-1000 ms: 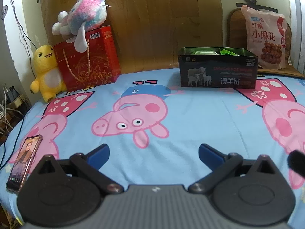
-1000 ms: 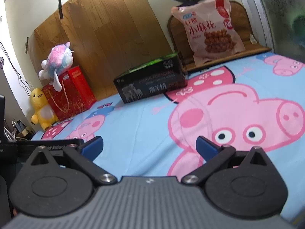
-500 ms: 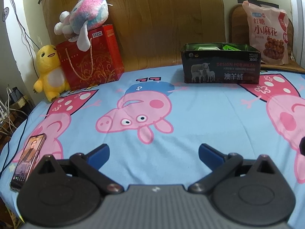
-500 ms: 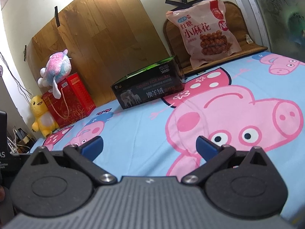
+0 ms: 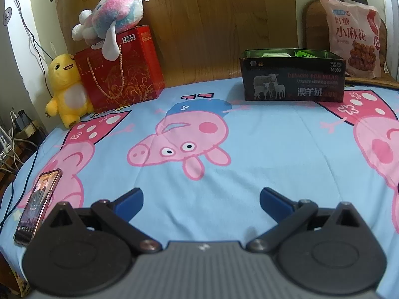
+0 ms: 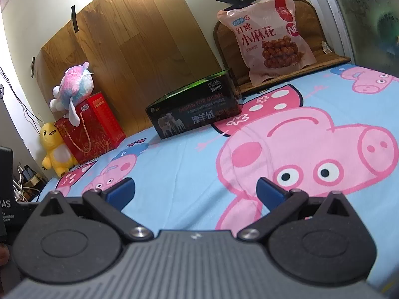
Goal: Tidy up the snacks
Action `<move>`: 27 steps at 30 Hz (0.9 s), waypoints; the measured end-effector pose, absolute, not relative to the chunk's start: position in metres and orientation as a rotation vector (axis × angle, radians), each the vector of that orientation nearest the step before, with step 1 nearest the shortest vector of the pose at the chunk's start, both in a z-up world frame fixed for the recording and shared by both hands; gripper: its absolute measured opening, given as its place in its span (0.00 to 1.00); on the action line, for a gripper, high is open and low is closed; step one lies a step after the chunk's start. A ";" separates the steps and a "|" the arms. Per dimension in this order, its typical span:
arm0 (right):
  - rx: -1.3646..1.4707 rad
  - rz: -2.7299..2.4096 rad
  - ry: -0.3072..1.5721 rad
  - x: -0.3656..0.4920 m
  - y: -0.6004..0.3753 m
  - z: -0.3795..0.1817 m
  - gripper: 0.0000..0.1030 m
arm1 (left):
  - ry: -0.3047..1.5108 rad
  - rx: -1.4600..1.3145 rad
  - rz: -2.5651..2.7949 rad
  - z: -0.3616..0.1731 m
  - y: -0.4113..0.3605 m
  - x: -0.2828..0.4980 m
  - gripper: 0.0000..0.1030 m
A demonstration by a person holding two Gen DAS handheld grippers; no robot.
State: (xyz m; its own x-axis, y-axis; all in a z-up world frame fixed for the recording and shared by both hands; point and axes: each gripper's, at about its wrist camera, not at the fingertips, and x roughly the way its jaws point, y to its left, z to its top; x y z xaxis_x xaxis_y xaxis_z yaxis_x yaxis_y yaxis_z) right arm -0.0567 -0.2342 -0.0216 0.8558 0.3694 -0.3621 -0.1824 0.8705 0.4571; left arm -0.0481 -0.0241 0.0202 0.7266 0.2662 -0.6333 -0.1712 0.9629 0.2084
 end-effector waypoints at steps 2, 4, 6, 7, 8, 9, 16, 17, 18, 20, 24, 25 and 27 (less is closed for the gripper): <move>0.423 0.301 0.462 -0.056 -0.234 -0.022 1.00 | 0.722 0.143 0.241 0.019 -0.025 -0.048 1.00; 0.422 0.303 0.463 -0.056 -0.234 -0.022 1.00 | 0.725 0.145 0.239 0.018 -0.025 -0.048 1.00; 0.423 0.303 0.463 -0.056 -0.235 -0.022 1.00 | 0.725 0.148 0.237 0.018 -0.025 -0.048 1.00; 0.423 0.303 0.463 -0.056 -0.235 -0.022 1.00 | 0.725 0.150 0.237 0.018 -0.025 -0.048 1.00; 0.424 0.303 0.464 -0.055 -0.235 -0.022 1.00 | 0.724 0.153 0.237 0.018 -0.026 -0.049 1.00; 0.424 0.303 0.464 -0.055 -0.235 -0.022 1.00 | 0.723 0.156 0.237 0.018 -0.026 -0.049 1.00; 0.424 0.303 0.464 -0.056 -0.235 -0.022 1.00 | 0.721 0.170 0.246 0.017 -0.026 -0.049 1.00; 0.424 0.303 0.464 -0.056 -0.235 -0.022 1.00 | 0.720 0.172 0.247 0.017 -0.026 -0.049 1.00; 0.424 0.304 0.464 -0.055 -0.235 -0.022 1.00 | 0.719 0.173 0.247 0.017 -0.026 -0.049 1.00; 0.423 0.304 0.464 -0.055 -0.235 -0.022 1.00 | 0.717 0.173 0.247 0.017 -0.026 -0.050 1.00; 0.424 0.305 0.465 -0.055 -0.235 -0.022 1.00 | 0.717 0.165 0.245 0.018 -0.025 -0.050 1.00; 0.424 0.305 0.465 -0.055 -0.236 -0.022 1.00 | 0.716 0.164 0.244 0.018 -0.025 -0.050 1.00; 0.424 0.304 0.466 -0.055 -0.236 -0.022 1.00 | 0.715 0.160 0.241 0.018 -0.025 -0.051 1.00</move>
State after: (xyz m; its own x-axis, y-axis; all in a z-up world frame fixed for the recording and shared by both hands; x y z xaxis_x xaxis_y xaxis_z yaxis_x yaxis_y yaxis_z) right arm -0.0552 -0.2356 -0.0225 0.8513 0.3751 -0.3668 -0.1854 0.8692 0.4584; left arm -0.0512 -0.0251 0.0184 0.7293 0.2722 -0.6277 -0.1634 0.9602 0.2266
